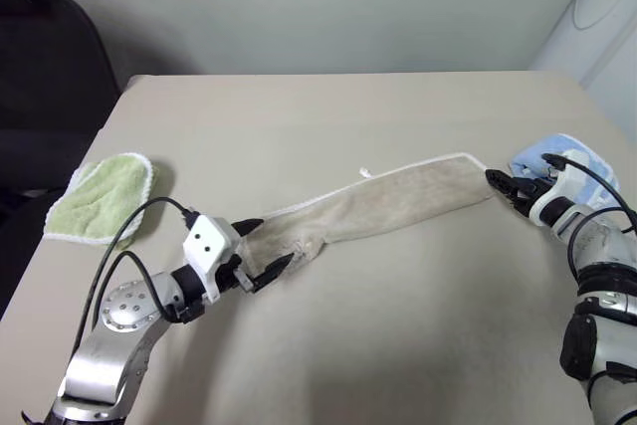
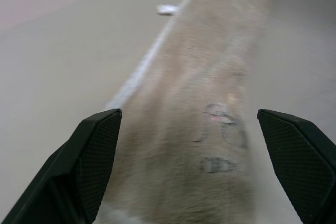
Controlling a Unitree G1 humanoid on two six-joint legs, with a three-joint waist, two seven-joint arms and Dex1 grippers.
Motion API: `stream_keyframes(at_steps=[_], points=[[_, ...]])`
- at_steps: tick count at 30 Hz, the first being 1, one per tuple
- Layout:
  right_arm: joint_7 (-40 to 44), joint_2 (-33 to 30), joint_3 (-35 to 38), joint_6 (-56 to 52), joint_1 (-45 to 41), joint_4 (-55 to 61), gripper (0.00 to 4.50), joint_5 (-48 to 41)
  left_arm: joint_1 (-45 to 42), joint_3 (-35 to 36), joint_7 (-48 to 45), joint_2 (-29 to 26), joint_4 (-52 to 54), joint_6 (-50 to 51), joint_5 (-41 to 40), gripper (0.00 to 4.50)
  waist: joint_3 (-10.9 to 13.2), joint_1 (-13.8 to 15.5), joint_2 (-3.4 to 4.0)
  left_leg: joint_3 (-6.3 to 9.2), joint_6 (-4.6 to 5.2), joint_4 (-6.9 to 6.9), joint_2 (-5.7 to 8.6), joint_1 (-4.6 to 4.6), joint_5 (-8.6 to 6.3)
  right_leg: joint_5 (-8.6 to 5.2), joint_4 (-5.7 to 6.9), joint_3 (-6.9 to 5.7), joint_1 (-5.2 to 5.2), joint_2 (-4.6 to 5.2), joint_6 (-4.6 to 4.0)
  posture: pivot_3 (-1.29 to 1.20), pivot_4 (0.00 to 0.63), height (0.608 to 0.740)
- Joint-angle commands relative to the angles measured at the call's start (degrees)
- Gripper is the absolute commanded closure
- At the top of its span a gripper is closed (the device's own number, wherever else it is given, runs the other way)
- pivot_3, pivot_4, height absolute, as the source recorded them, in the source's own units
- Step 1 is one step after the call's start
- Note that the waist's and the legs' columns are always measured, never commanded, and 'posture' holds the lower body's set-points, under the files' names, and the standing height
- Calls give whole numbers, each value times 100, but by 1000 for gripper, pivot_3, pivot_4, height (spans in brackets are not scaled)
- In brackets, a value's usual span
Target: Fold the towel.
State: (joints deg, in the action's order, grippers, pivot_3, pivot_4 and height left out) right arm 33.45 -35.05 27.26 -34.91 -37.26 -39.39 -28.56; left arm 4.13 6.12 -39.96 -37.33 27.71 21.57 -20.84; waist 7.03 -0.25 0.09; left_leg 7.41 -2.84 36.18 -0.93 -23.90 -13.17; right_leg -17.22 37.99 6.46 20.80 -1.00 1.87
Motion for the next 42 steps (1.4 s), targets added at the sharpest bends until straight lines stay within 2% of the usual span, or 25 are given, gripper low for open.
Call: stream_keyframes(at_steps=[1, 5, 11, 21, 27, 30, 38, 41, 42], points=[[-453, 40, 665, -985, 211, 854, 0, -771, -83, -90, -114, -66, 152, -191, 93, 9, 0, -4, 0, 0, 1, 0, 0, 0, 0, 0, 0, 0, 0, 0, 0, 0, 150, 740], [-793, 194, 968, -1728, 550, 1437, 0, -1222, -93, -252, -248, -116, 76, -258, 206, 9, 0, -4, 0, 2, 4, 2, 0, 1, -2, 0, -2, -1, -2, -2, 1, 0, 150, 740], [-1049, 482, 927, -2015, 609, 1738, 0, -1390, -19, -395, -563, -307, -118, -397, 353, 9, -1, -53, 1, 5, 23, 1, -1, 9, -13, -1, 0, 2, -3, -6, 2, 0, 150, 740], [-1158, 888, 560, -1787, -80, 1058, 0, -1190, 236, -492, -794, -659, -478, -674, 868, 9, -3, -135, 1, 9, 33, 1, -3, 18, -17, -1, 6, 4, -5, -10, 2, 0, 150, 740], [-1197, 968, 499, -1689, -397, 553, 0, -1150, 356, -462, -713, -667, -470, -759, 1065, 9, -6, -144, 2, 10, 33, 2, -3, 18, -17, -1, 7, 3, -6, -10, 2, 0, 150, 740], [-1237, 966, 522, -1662, -416, 470, 596, -1148, 427, -416, -681, -650, -441, -793, 1063, 0, -9, -144, 2, 10, 32, 2, -3, 19, -17, -1, 7, 3, -7, -10, 2, 0, 150, 740], [-1509, 858, 764, -1387, -431, 156, 3434, -1159, 488, -413, -590, -605, -397, -824, 1022, 0, -21, -144, -3, 11, 32, 2, -3, 19, -17, -1, 7, 2, -9, -10, 2, 0, 150, 740], [-1579, 771, 871, -1308, -391, 133, 4343, -1172, 515, -413, -599, -612, -402, -831, 1013, 0, -60, -130, -37, 14, 37, 2, -3, 27, -20, -1, 4, -2, -22, -9, 2, 0, 150, 740], [-1592, 726, 912, -1273, -382, 121, 4472, -1172, 523, -414, -604, -615, -400, -832, 1009, 0, -69, -113, -46, 15, 39, 3, -2, 27, -21, -1, 2, -2, -24, -8, 2, 0, 150, 740]])
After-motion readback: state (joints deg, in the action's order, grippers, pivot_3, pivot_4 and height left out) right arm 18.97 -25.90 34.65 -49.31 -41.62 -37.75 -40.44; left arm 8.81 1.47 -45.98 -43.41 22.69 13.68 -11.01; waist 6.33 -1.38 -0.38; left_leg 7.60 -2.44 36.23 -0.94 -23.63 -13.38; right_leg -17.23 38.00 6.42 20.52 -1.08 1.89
